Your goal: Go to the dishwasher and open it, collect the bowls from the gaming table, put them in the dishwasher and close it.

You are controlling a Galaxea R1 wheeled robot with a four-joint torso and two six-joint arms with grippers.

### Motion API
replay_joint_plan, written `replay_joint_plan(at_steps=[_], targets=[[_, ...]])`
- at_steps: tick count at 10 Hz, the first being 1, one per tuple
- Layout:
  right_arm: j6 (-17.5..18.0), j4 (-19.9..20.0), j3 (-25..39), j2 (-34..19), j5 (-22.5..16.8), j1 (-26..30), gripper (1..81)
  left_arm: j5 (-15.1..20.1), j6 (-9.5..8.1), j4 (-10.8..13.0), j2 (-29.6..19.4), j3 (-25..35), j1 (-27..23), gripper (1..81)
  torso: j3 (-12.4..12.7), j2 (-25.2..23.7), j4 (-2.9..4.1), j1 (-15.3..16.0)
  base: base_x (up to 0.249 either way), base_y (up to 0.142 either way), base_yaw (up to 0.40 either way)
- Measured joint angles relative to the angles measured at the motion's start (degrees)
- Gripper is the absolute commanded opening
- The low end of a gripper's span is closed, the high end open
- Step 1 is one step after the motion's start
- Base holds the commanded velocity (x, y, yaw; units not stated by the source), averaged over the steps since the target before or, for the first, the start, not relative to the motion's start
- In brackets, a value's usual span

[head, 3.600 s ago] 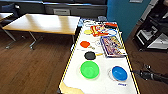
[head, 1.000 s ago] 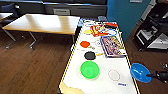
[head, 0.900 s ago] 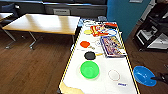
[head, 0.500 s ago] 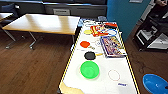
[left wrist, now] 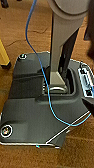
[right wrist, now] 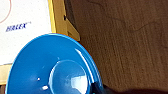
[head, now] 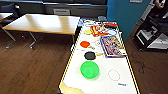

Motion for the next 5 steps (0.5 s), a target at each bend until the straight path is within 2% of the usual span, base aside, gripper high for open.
replay_joint_plan(at_steps=[3, 5], targets=[[0.0, -2.5, -8.9, 7.3, 7.8, -12.2, 1.0, -3.5, 0.00, 0.0, -12.0, 12.9, 0.0, 81.1, 0.0, 0.0, 0.00, 0.0, 0.000, 0.000, 0.000], [0.0, -3.5, -11.6, 14.2, 12.4, -17.9, 1.0, -4.8, -0.11, 0.0, -19.6, 21.2, -1.0, 81.1, 0.0, 0.0, 0.00, 0.0, 0.000, 0.000, 0.000]])
